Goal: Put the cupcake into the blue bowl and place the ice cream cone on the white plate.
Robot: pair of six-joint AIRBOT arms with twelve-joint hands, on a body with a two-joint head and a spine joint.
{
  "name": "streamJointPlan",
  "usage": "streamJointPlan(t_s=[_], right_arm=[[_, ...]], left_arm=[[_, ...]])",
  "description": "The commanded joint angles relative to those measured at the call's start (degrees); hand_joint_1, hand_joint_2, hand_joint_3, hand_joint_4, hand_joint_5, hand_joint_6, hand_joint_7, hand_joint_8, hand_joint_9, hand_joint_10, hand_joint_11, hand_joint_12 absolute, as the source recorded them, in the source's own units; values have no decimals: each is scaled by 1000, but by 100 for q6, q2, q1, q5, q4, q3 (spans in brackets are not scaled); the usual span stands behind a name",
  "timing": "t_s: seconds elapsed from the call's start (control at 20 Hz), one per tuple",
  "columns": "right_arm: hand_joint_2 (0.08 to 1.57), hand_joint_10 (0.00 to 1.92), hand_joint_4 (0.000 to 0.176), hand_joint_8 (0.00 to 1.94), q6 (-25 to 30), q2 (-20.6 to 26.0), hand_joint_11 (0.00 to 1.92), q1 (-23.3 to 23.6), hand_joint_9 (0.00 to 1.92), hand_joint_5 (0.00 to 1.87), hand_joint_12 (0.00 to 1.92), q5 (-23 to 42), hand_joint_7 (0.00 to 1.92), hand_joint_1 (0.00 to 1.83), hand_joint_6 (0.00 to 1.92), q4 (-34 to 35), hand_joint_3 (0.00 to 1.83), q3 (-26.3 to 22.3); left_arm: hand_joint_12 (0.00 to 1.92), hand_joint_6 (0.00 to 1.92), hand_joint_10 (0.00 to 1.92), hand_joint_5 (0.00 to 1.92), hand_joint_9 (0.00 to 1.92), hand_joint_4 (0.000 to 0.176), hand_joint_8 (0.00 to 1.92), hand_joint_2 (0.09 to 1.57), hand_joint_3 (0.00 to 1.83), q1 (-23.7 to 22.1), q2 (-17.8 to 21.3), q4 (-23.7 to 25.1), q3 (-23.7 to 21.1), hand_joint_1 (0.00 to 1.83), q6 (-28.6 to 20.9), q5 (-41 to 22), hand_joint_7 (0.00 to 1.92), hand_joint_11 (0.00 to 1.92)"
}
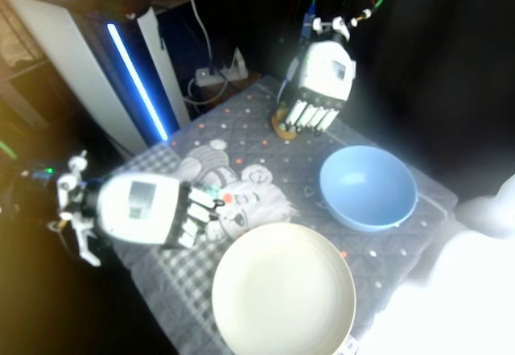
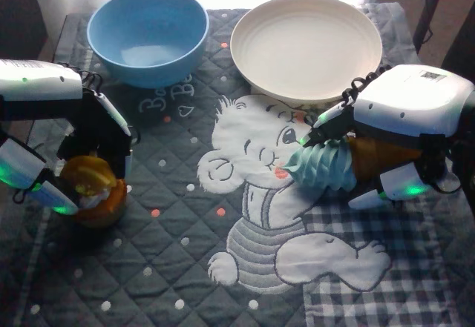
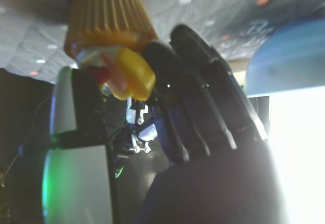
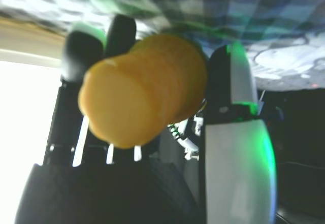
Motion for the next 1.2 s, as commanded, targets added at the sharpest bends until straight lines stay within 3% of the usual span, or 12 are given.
streamJointPlan(t_s=[0.0,0.2,0.3,0.4,0.5,0.6,0.65,0.75,0.85,0.9,1.0,1.15], right_arm=[[1077,683,0,798,14,-10,1161,74,1368,938,1346,682,1205,1283,862,174,0,23],[1065,768,0,781,6,-8,1089,85,1299,979,1426,828,1218,1287,810,277,0,40],[1055,685,0,700,-21,7,1034,85,1275,990,1418,950,1248,1287,820,375,1,48],[1072,708,0,826,-91,33,1035,97,1270,972,1431,1096,1192,1283,813,477,0,48],[1085,969,0,959,-216,60,1018,139,1212,980,1526,1257,1136,1279,760,619,0,38],[1086,986,0,967,-316,120,1070,149,1244,980,1503,1464,1136,1280,729,811,1,5],[1097,982,0,998,-404,170,1120,149,1273,952,1511,1612,1119,1278,763,944,1,-31],[1093,909,0,964,-593,273,1137,149,1290,953,1459,1883,1133,1278,775,1161,1,-109],[1105,836,0,986,-743,363,1053,150,1207,922,1386,2122,1109,1273,846,1333,1,-165],[1107,805,0,990,-836,397,1057,164,1208,918,1349,2214,1107,1273,844,1412,0,-183],[1103,799,0,1005,-1043,431,1014,246,1194,944,1347,2316,1104,1274,786,1567,0,-187],[1078,677,0,860,-1176,400,1045,465,1237,973,1251,2393,1165,1278,809,1731,1,-110]], left_arm=[[1152,841,1048,1058,1071,0,597,1059,0,35,-74,-71,14,1390,28,-54,1082,900],[1077,736,961,1091,1139,0,465,1033,0,48,-116,-182,60,1399,96,-39,1174,949],[1087,623,935,1145,1151,0,460,1021,0,57,-92,-562,84,1402,369,-44,1193,974],[1206,775,1025,1066,1077,0,627,1050,0,67,-30,-1033,110,1394,740,-72,1116,871],[1170,751,1022,1051,1082,0,592,1045,0,55,78,-1580,110,1397,1122,-135,1160,870],[1272,676,1054,1065,1064,0,581,1043,1,51,161,-2021,110,1398,1395,-254,1189,810],[1199,560,969,1128,1143,0,420,1018,0,38,213,-2272,109,1401,1544,-339,1281,877],[1169,667,1018,1051,1088,0,586,1041,0,-13,281,-2678,109,1400,1795,-506,1199,883],[1152,383,938,1193,1168,0,482,1006,0,-132,340,-3031,109,1409,2048,-667,1276,916],[1053,554,915,1122,1156,0,523,1019,2,-192,364,-3194,109,1405,2181,-752,1224,968],[1120,419,546,1182,1314,0,704,1019,1,-345,417,-3519,110,1308,2465,-879,1262,1098],[919,497,122,1157,1415,0,525,1008,0,-612,425,-4056,172,1308,2966,-1020,1345,1067]])
